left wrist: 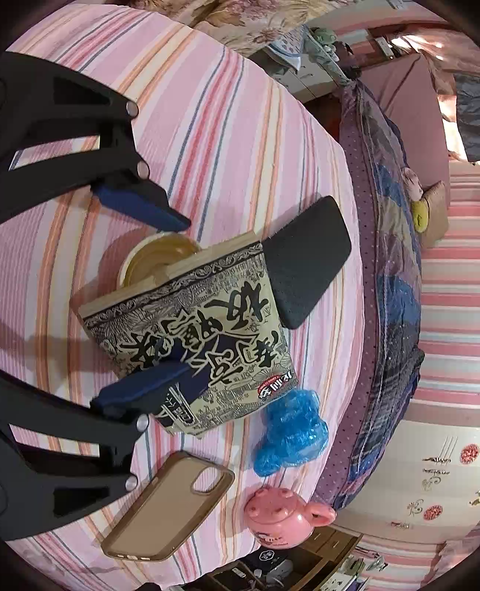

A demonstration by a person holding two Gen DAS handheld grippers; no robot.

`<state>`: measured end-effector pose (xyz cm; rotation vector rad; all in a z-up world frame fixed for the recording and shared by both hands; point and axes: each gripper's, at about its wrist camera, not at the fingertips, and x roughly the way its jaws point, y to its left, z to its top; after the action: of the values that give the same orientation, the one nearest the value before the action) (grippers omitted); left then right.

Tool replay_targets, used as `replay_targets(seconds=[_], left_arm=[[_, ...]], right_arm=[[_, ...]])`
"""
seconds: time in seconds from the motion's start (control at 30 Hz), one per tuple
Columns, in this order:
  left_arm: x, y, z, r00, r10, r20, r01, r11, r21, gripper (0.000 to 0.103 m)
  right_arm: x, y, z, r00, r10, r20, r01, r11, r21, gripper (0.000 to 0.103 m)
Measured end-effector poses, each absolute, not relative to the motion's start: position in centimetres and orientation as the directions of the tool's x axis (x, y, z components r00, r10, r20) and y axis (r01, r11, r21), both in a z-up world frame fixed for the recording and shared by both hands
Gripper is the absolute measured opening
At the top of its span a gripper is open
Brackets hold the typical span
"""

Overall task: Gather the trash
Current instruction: 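Move the left gripper to the black-and-white snack bag and grasp it, then lift the snack bag with the left gripper while the right grasps the blue plastic bag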

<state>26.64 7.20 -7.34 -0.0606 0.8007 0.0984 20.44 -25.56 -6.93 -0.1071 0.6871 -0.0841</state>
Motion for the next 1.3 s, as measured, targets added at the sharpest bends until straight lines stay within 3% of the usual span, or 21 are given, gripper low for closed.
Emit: replay_targets(seconds=[0.1,0.13,0.2,0.43,0.87,1.07,1.3], left_arm=[[26.4,6.8,-7.2,0.702,0.054,-0.71,-0.085,0.996,-0.009,0.058],[26.3,6.6,-7.1,0.707,0.054,-0.705,-0.079,0.997,-0.002,0.048],[26.0,6.3,-6.9,0.71,0.056,-0.702,-0.065,0.998,0.014,0.039],[24.7,6.0,-5.8,0.74,0.055,-0.671,-0.038,0.998,0.041,0.027],[21.2,6.9,-1.4,0.828,-0.075,-0.556,0.039,0.996,-0.076,0.015],[20.2,9.4,0.8,0.868,0.035,-0.495,-0.052,0.998,-0.02,0.014],[20.5,15.5,0.9,0.85,0.161,-0.501,-0.195,0.981,-0.017,0.014]], right_arm=[[20.7,-25.1,-7.0,0.772,-0.119,-0.625,0.035,0.989,-0.145,0.095],[20.7,-24.8,-7.0,0.774,-0.125,-0.62,0.035,0.987,-0.155,0.095],[20.7,-24.8,-7.0,0.775,-0.128,-0.619,0.037,0.987,-0.158,0.095],[20.6,-24.6,-6.9,0.777,-0.136,-0.614,0.036,0.984,-0.172,0.095],[19.9,-23.3,-6.5,0.791,-0.148,-0.593,0.017,0.975,-0.221,0.095],[20.0,-21.5,-5.1,0.82,-0.074,-0.568,-0.028,0.985,-0.168,0.095],[23.5,-16.3,-3.8,0.838,0.029,-0.545,-0.111,0.987,-0.118,0.095]])
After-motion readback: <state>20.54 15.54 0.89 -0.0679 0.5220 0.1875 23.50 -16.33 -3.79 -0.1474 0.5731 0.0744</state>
